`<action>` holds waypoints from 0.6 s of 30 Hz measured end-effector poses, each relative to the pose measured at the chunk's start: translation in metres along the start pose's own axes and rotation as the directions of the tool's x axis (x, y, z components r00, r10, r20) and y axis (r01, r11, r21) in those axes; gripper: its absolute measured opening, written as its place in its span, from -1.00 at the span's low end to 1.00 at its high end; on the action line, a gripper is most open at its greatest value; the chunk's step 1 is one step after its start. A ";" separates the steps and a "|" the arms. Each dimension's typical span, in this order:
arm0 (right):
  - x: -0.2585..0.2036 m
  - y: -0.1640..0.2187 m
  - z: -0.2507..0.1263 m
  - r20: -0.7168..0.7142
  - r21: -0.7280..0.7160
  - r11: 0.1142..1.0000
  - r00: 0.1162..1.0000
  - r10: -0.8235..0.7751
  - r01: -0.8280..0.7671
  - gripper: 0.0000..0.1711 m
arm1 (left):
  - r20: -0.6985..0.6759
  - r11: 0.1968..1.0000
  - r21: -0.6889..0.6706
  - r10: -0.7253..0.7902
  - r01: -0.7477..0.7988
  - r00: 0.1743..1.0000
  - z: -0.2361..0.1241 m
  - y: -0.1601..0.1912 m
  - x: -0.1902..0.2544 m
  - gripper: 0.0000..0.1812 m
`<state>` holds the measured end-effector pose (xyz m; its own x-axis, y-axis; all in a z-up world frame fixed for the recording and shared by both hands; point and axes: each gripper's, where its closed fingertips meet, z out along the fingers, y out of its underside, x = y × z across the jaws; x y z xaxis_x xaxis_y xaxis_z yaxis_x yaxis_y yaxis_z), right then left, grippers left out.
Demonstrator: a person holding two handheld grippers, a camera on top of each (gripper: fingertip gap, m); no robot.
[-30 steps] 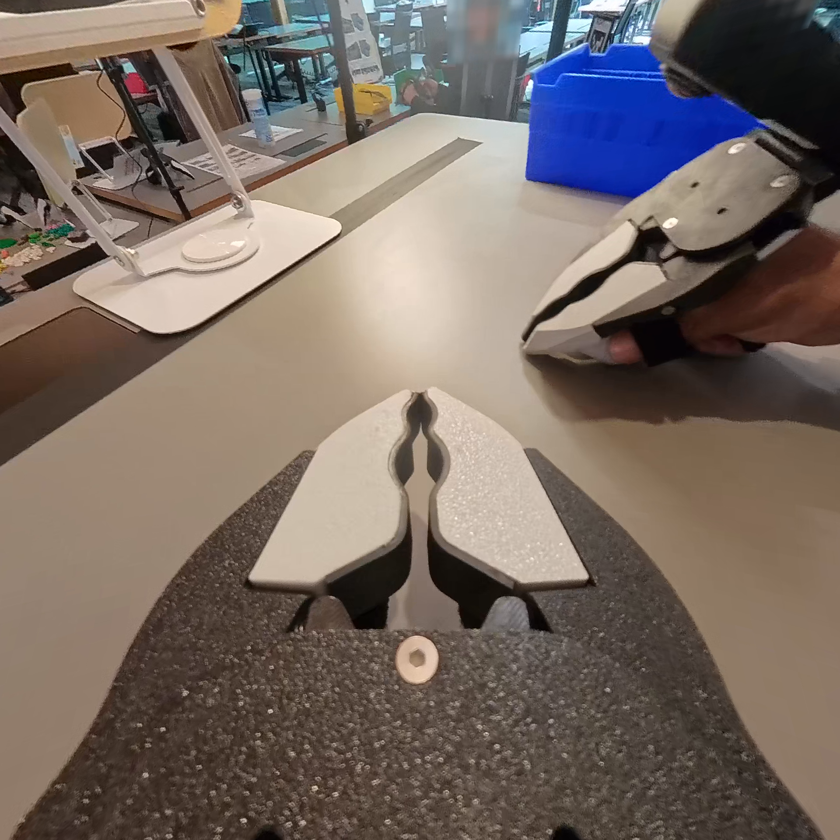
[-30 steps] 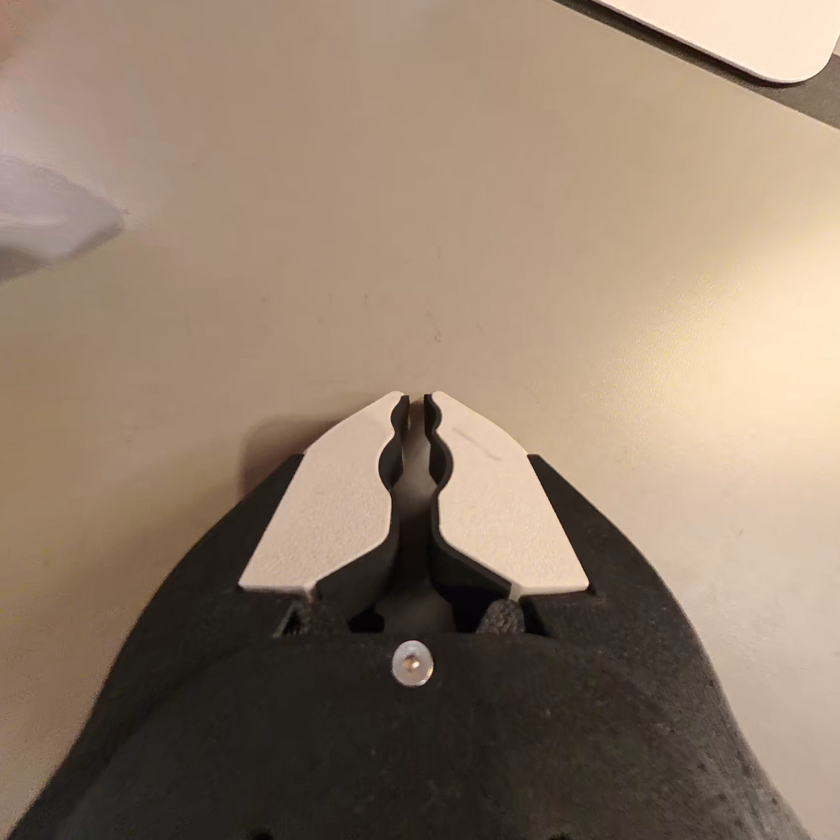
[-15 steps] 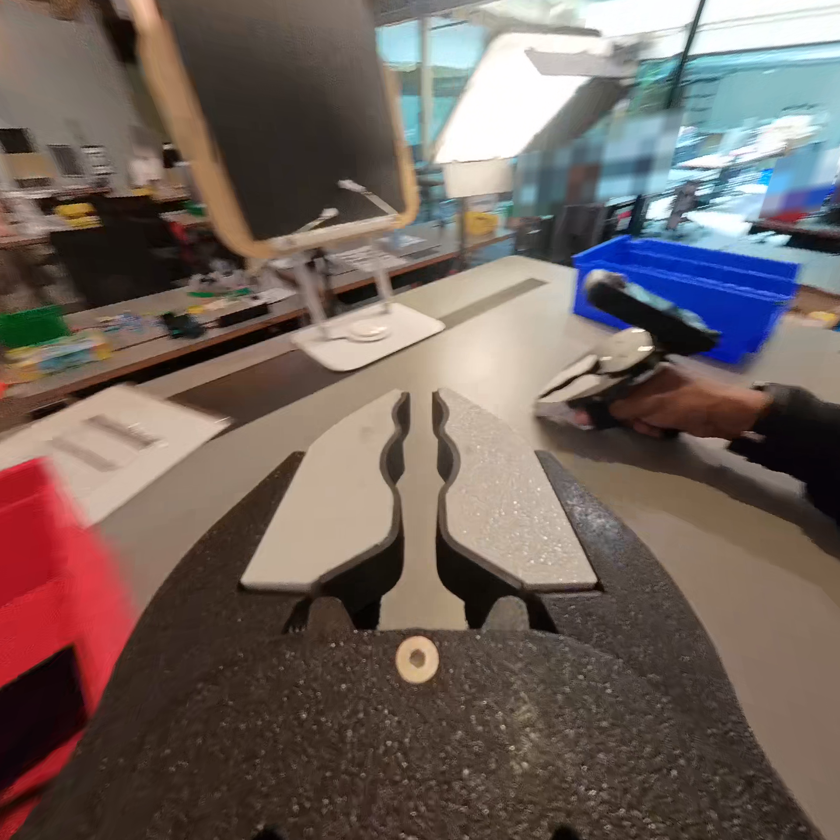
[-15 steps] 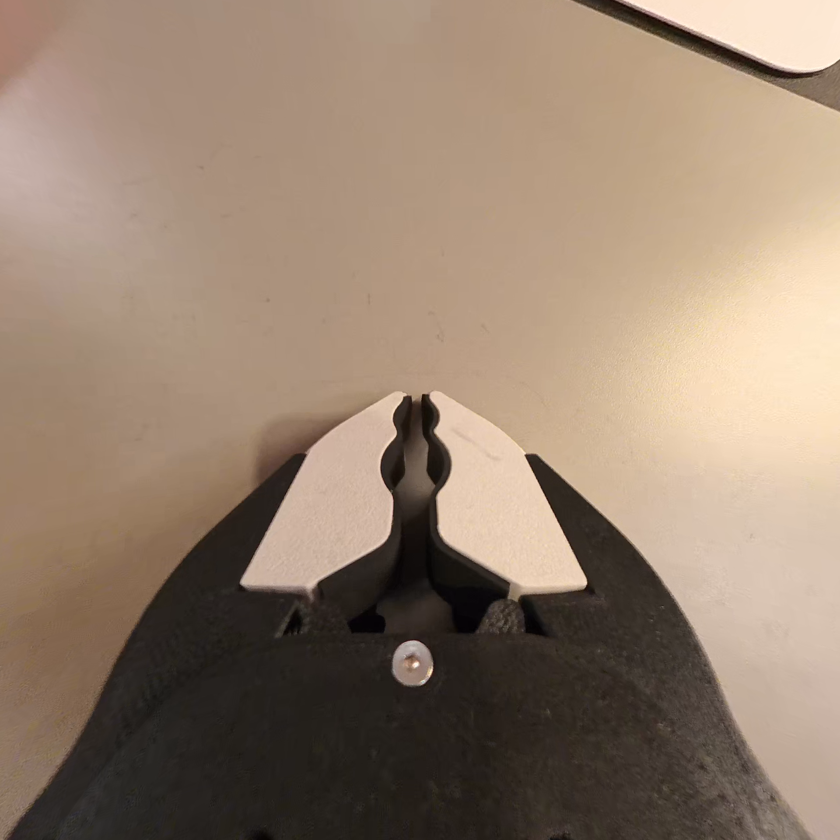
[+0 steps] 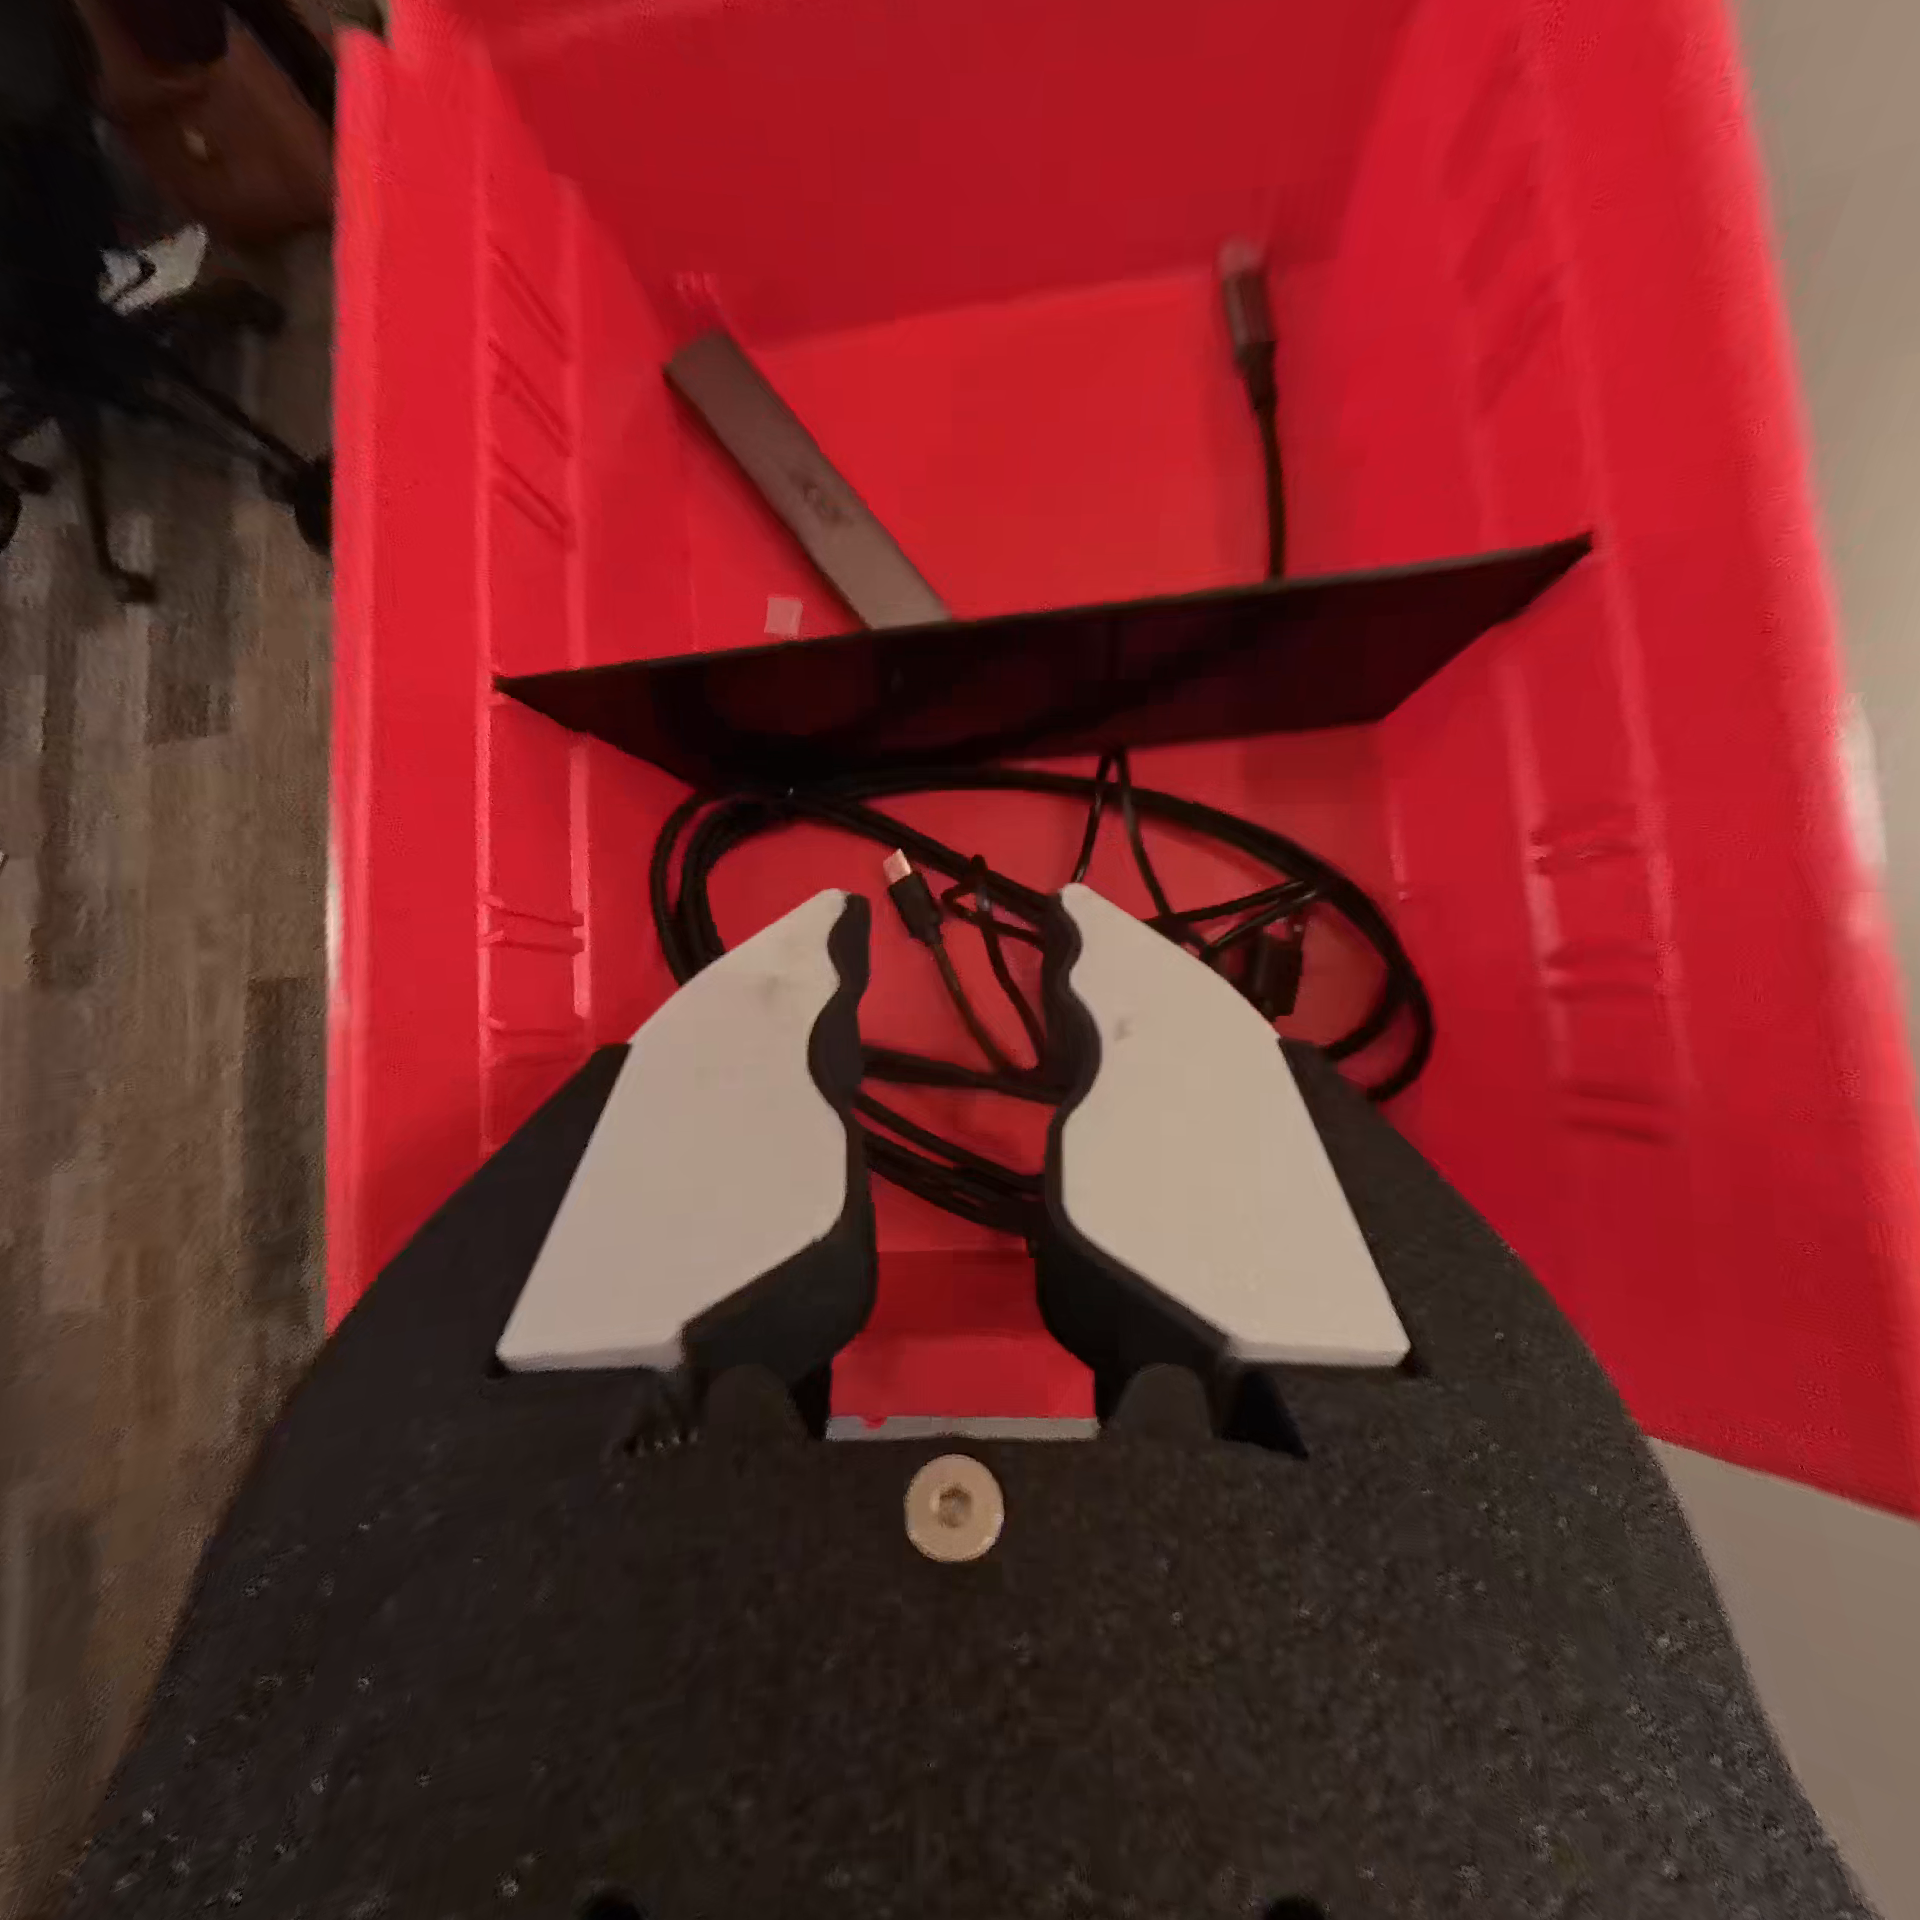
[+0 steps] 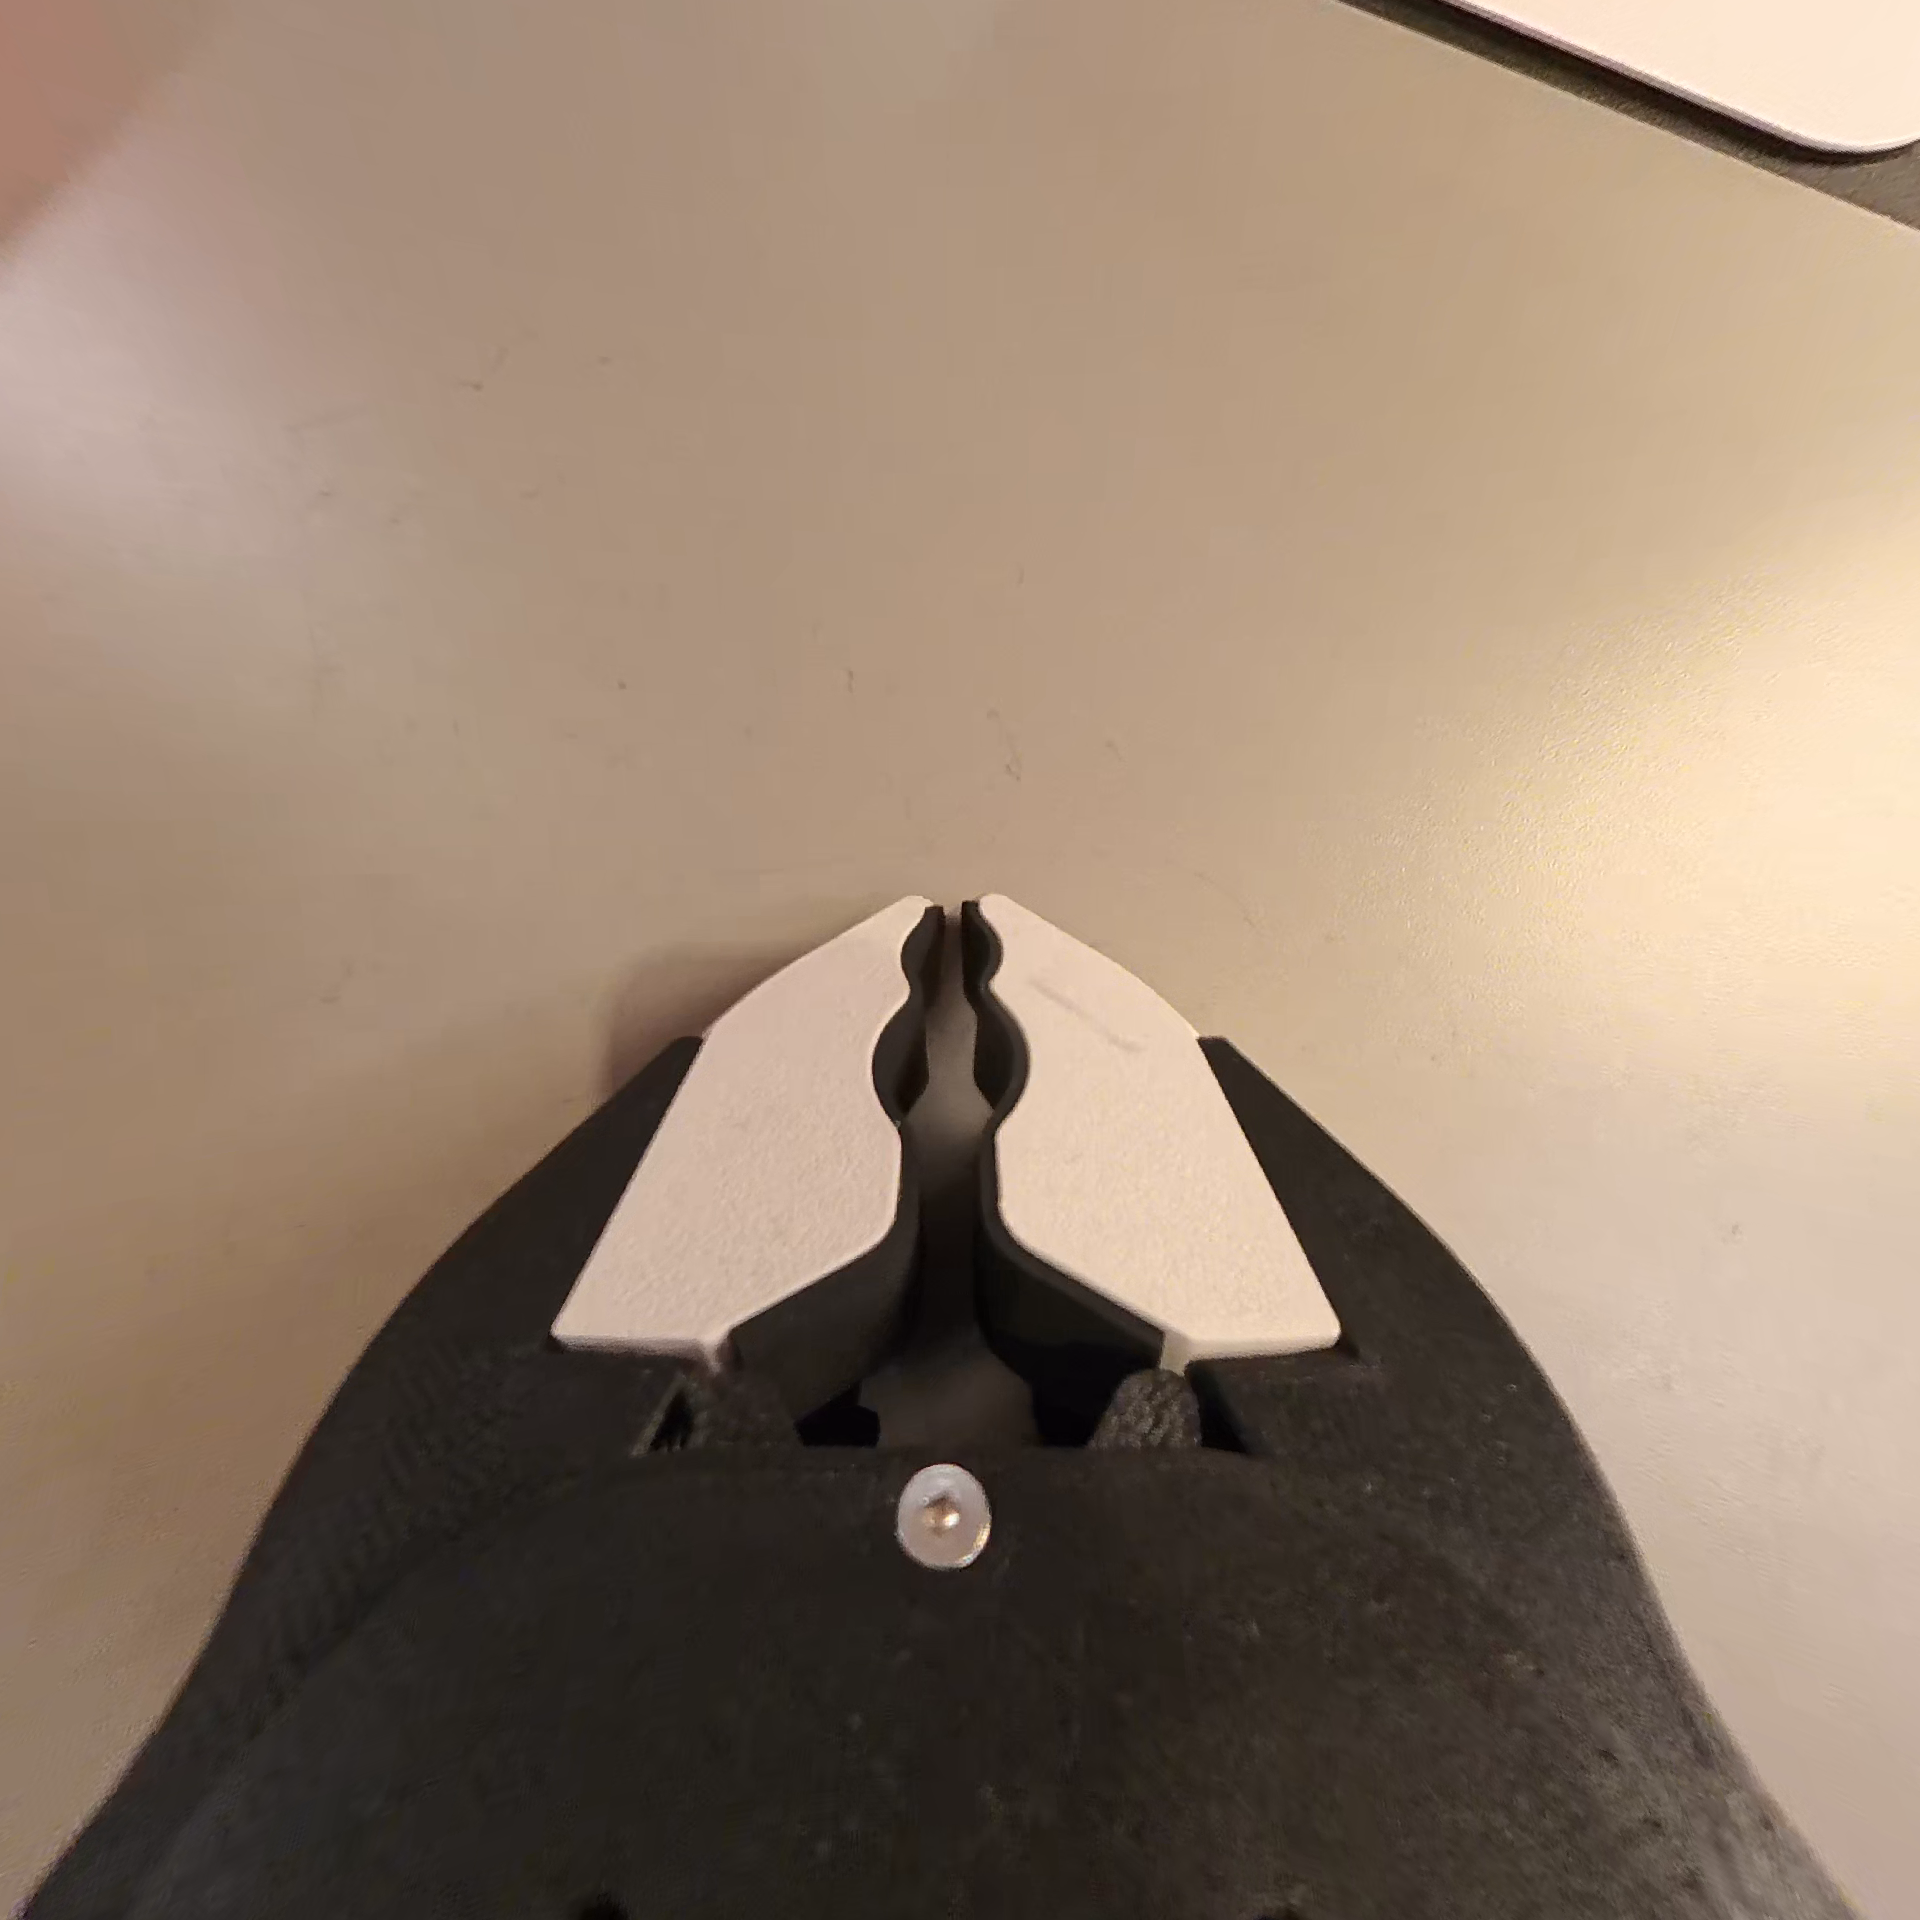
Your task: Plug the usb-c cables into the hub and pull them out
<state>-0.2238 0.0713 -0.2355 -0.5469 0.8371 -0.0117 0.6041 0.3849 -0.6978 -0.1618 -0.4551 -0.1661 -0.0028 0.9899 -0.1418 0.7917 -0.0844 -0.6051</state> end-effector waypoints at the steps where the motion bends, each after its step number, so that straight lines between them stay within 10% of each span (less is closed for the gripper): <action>1: 0.000 0.000 0.000 0.002 0.000 1.000 1.000 -0.001 0.001 -0.96 | 0.015 0.999 -0.052 0.013 -0.012 1.000 0.008 0.007 -0.002 -0.65; 9: 0.000 0.002 -0.002 0.018 0.000 1.000 1.000 0.004 -0.004 -0.96 | 0.086 1.000 0.013 0.015 -0.016 0.996 0.011 -0.005 -0.010 -0.97; 18: -0.001 0.002 -0.002 0.030 -0.001 1.000 0.999 0.016 -0.016 -0.96 | 0.180 0.843 0.527 0.016 -0.110 0.984 -0.133 -0.119 0.001 -0.97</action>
<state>-0.2209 0.0724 -0.2358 -0.5544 0.8311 -0.0439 0.6134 0.3724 -0.6965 -0.1748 -0.4286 0.0097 -0.0999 0.9519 -0.2898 0.3454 -0.2399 -0.9073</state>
